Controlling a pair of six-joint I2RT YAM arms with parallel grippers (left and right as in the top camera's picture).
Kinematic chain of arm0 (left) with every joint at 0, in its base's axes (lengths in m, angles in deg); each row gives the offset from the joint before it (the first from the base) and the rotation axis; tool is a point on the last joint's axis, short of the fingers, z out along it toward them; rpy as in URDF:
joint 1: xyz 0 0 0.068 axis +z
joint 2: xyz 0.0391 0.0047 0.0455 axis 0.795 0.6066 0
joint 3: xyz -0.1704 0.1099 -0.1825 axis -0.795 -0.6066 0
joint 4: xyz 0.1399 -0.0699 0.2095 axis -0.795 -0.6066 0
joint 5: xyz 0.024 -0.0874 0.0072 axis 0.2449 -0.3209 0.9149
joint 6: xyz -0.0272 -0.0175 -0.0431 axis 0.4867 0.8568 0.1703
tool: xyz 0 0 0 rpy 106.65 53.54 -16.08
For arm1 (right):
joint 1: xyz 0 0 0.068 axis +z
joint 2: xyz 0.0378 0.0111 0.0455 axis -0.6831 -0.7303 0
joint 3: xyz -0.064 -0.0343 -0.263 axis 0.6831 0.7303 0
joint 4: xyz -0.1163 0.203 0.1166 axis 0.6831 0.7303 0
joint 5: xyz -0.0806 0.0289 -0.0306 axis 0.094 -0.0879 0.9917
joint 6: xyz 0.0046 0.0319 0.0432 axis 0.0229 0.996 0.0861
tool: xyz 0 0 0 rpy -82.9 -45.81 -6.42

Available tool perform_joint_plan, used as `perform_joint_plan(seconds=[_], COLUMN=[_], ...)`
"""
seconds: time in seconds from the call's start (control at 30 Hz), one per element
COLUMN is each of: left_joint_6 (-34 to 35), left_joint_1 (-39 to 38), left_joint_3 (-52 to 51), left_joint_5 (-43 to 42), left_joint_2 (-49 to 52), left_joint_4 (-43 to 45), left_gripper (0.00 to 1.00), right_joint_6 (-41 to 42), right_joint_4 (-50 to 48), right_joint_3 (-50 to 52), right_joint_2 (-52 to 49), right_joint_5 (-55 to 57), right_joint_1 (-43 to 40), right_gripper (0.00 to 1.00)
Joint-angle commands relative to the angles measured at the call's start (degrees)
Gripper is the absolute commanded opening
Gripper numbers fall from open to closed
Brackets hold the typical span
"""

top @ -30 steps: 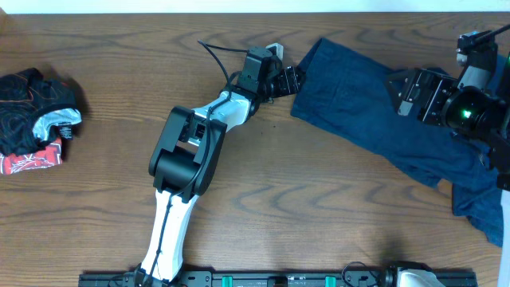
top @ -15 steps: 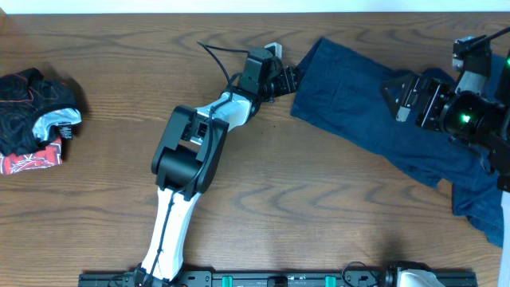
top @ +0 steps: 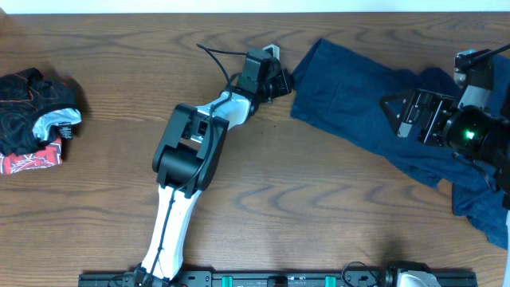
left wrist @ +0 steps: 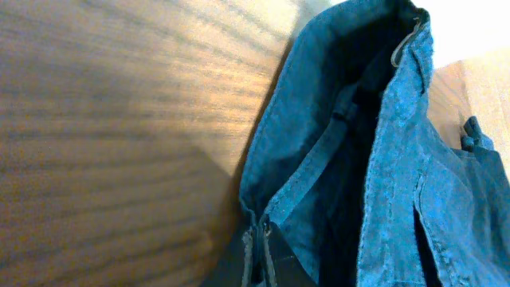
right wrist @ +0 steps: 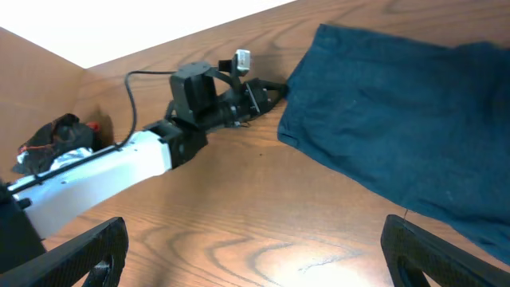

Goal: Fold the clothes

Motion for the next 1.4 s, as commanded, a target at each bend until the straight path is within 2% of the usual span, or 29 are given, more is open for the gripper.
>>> perform_joint_plan(seconds=[0.0, 0.3, 0.4, 0.73, 0.87, 0.97, 1.37], left_joint_6=[-0.4, -7.8, -8.5, -7.3, -6.8, -6.3, -0.3], left_joint_1=[1.4, 2.1, 2.0, 1.9, 2.1, 2.2, 5.7], left_joint_3=[-1.5, -1.6, -1.6, -1.6, -1.7, -2.6, -9.2], left_joint_5=[0.1, 2.9, 5.9, 6.0, 10.1, 12.2, 12.2], left_joint_2=[1.3, -2.1, -3.1, -3.3, -3.3, -3.3, -3.7], left_joint_4=[-8.2, -29.8, -37.5, -56.2, -63.4, -66.4, -66.5], left_gripper=[0.06, 0.06, 0.06, 0.06, 0.06, 0.06, 0.06], right_joint_6=[-1.0, -0.5, -0.7, -1.6, -2.0, -2.7, -4.6], right_joint_4=[0.7, 5.8, 6.4, 6.0, 5.3, 5.0, 5.0], right_joint_3=[-0.6, -0.6, -0.6, -0.6, -0.6, -0.6, -0.6], right_joint_2=[0.1, -4.5, -6.5, -12.6, -14.2, -15.0, -15.2], right_joint_5=[2.4, 8.5, 8.6, 8.6, 8.5, 8.5, 8.5], right_joint_1=[0.2, 0.2, 0.2, 0.2, 0.2, 0.2, 0.2], right_gripper=[0.99, 0.99, 0.99, 0.99, 0.99, 0.99, 0.99])
